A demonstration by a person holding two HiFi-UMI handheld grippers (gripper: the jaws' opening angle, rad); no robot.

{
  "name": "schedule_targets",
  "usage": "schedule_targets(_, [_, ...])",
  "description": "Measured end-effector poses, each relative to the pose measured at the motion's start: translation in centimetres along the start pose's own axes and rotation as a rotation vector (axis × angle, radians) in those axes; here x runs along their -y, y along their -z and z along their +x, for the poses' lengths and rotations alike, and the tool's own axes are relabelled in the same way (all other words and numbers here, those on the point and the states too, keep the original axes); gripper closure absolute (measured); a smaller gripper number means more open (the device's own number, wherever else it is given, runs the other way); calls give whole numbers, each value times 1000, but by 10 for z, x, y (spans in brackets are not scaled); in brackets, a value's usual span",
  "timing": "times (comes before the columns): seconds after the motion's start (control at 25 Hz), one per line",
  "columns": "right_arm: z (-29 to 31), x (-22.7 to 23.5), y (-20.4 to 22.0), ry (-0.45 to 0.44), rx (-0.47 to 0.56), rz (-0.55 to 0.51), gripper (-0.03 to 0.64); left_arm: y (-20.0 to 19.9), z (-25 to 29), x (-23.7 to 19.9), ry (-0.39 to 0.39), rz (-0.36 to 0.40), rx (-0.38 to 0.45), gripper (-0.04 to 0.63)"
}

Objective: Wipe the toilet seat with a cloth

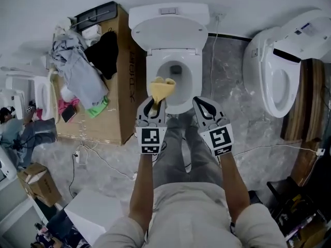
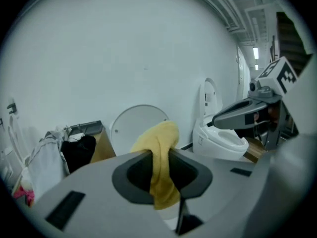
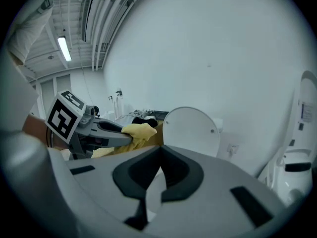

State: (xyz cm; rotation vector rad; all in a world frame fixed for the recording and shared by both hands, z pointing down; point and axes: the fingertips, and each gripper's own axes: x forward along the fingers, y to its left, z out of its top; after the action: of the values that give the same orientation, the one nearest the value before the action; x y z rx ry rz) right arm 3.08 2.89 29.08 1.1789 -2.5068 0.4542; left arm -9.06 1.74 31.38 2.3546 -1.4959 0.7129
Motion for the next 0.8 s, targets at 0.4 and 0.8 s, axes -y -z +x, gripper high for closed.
schedule_targets(0.4, [-81, -13, -98, 2, 127, -72, 611, -106, -102, 21, -73, 18, 169, 514])
schedule_targets(0.8, [-129, -5, -135, 7, 208, -94, 611, -156, -135, 58, -79, 31, 249, 514])
